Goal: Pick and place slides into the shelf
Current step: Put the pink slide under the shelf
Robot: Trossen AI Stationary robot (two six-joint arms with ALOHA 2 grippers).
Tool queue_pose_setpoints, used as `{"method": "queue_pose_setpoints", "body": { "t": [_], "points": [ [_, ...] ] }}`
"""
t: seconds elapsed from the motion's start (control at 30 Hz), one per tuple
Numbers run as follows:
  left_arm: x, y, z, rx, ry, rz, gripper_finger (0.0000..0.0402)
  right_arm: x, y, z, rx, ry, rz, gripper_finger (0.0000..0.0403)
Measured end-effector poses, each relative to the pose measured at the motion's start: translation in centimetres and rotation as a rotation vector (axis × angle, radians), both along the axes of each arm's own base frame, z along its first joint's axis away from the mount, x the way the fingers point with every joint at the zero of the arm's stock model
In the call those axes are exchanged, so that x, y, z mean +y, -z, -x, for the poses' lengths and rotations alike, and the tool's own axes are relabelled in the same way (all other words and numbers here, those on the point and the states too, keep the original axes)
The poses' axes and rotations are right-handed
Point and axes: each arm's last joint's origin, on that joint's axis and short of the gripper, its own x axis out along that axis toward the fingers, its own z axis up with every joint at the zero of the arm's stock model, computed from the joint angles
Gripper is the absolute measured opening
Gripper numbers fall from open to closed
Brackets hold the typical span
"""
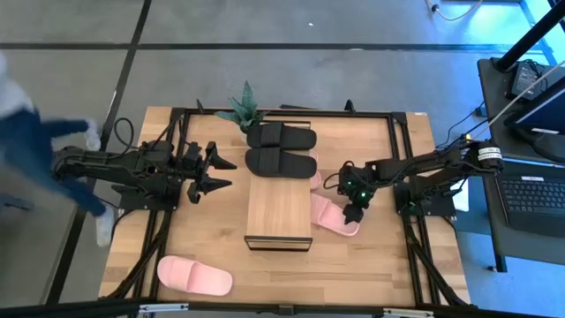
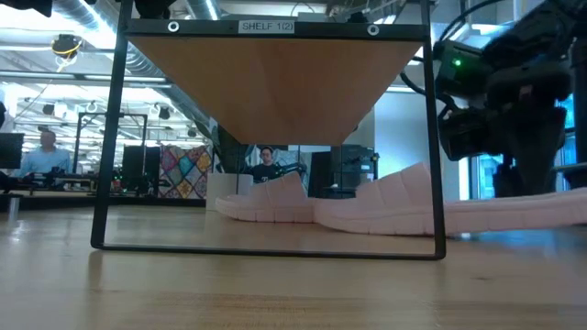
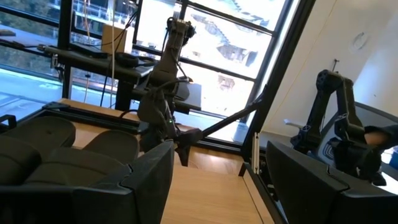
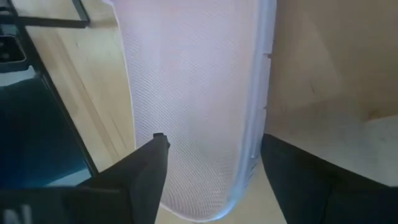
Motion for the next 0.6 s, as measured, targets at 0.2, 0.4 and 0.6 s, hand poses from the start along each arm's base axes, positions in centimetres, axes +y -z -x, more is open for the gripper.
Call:
{"method": "queue_pose_setpoints", "body": {
  "t": [0.2,0.4,0.6],
  "points": [
    [0.0,0.0,0.0,0.001,0.009,-0.001,0.0245,-0.4,-2.7,0.0,0.215,0.081,0.122,0.0256],
    [0.0,0.0,0.0,0.001,0.009,0.002,0.0245,-0.4,-6.5,1.0,0.398,0.306,0.133,0.0256],
    [0.0,0.0,0.0,0.002,0.009,0.009,0.0245,1.4,-9.3,2.7,0.365,0.587,0.116,0.0256]
  ]
}}
